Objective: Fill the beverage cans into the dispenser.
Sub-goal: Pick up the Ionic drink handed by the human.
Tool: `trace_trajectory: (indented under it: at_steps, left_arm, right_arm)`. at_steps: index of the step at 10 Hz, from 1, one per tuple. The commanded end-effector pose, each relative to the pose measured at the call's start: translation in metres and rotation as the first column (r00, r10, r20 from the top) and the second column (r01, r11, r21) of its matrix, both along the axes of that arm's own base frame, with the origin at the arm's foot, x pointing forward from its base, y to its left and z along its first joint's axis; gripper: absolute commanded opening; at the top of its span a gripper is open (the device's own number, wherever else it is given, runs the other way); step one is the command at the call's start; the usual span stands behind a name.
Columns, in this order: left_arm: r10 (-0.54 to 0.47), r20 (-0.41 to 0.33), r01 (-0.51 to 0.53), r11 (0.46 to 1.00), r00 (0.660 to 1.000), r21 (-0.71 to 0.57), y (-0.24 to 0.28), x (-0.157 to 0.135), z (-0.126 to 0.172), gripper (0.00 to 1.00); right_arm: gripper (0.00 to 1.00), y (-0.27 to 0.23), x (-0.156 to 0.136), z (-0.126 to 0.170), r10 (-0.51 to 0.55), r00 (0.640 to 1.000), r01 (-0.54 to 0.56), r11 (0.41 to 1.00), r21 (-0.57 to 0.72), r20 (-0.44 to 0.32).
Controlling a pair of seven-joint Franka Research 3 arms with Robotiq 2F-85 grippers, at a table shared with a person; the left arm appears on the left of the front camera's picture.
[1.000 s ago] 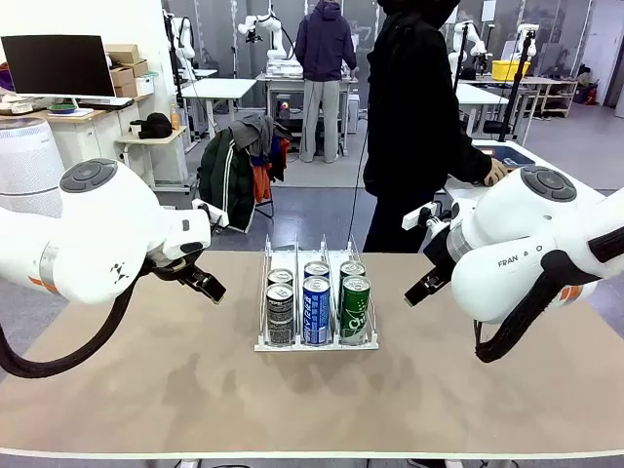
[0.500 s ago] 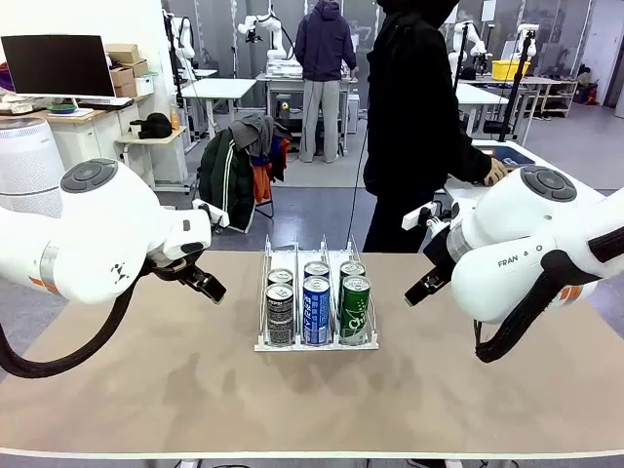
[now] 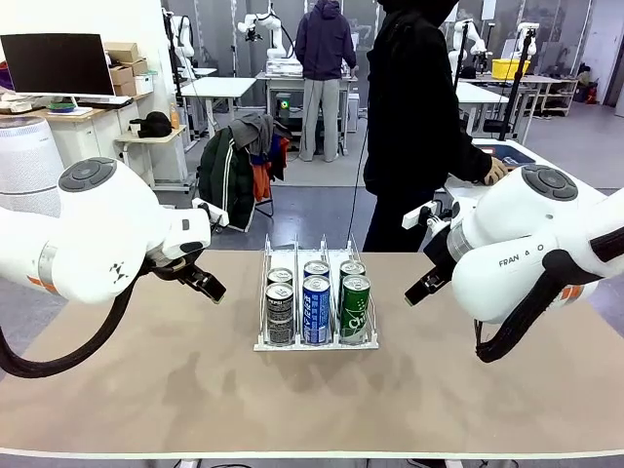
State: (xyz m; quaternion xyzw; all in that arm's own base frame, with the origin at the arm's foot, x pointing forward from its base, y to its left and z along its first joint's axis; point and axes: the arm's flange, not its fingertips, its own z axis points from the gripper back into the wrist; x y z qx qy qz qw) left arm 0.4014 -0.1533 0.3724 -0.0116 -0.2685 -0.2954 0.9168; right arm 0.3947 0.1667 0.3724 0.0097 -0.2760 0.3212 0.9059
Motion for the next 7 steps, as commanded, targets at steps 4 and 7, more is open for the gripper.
trace_trajectory:
  at_steps: [4,7]
  left_arm:
    - [-0.105,-0.067,0.095,0.986,0.992,-0.138,-0.019,-0.047,0.033,1.00]
    - [-0.215,-0.012,0.209,0.962,0.977,-0.178,0.030,-0.059,0.095,1.00]
  right_arm:
    - [1.00,-0.016,-0.019,0.041,-0.056,0.995,0.063,0.995,0.079,-0.081]
    - [1.00,-0.025,-0.023,0.100,0.009,0.988,0.018,0.984,0.175,-0.154]
